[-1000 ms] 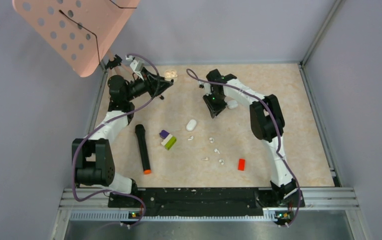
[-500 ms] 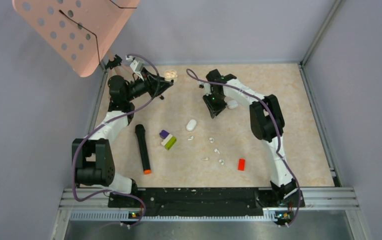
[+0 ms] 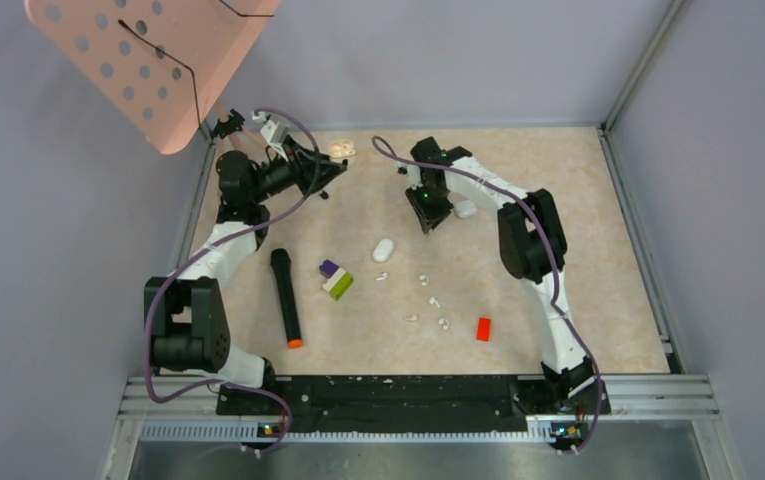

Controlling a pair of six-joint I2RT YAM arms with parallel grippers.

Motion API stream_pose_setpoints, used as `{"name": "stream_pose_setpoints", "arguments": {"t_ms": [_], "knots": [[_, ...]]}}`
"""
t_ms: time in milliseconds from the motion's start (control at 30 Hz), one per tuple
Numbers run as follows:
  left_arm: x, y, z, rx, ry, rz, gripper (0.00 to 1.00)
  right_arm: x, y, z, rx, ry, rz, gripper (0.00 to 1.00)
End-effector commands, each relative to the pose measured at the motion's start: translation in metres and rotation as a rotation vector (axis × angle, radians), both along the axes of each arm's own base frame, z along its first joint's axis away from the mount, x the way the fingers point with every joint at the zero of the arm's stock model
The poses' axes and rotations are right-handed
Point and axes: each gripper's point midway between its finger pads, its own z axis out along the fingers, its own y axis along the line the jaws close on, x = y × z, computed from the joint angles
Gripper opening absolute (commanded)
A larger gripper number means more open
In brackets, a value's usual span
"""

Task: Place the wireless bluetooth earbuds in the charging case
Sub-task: Pick up the earbud from the center of the board.

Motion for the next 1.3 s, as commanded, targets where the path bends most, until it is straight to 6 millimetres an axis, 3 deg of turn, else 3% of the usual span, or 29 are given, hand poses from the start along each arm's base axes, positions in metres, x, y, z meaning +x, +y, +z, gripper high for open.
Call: {"name": "stream_pose_setpoints", "arguments": {"t_ms": [0,200,567,767,900,967,1100,1267], "knots": [[-0.001,0.002,0.011,-0.002,-0.054,0.001,0.00,0.004,0.002,-0.014,-0.031,-0.009,-0.004,0.26],[0.001,0.002,0.010,-0.001,-0.048,-0.001,0.00,0.000,-0.006,-0.008,-0.054,-0.019,-0.010,0.30],[0.004,0.002,0.008,-0.002,-0.046,-0.007,0.00,-0.006,-0.016,-0.013,-0.093,-0.012,-0.007,0.28],[0.003,0.004,0.006,-0.002,-0.041,-0.005,0.00,-0.008,-0.019,-0.013,-0.102,-0.017,0.008,0.17],[0.003,0.003,0.004,-0.007,-0.037,-0.010,0.00,0.002,-0.018,0.004,-0.097,-0.074,0.021,0.00],[0.004,0.003,0.003,-0.010,-0.033,-0.013,0.00,0.013,-0.015,0.025,-0.078,-0.139,0.036,0.00],[0.007,0.002,0.005,-0.014,-0.038,-0.019,0.00,0.045,-0.012,0.090,-0.054,-0.349,0.054,0.00],[0.011,-0.001,0.014,-0.020,-0.061,-0.036,0.00,0.067,0.007,0.203,0.137,-0.698,0.126,0.00]]}}
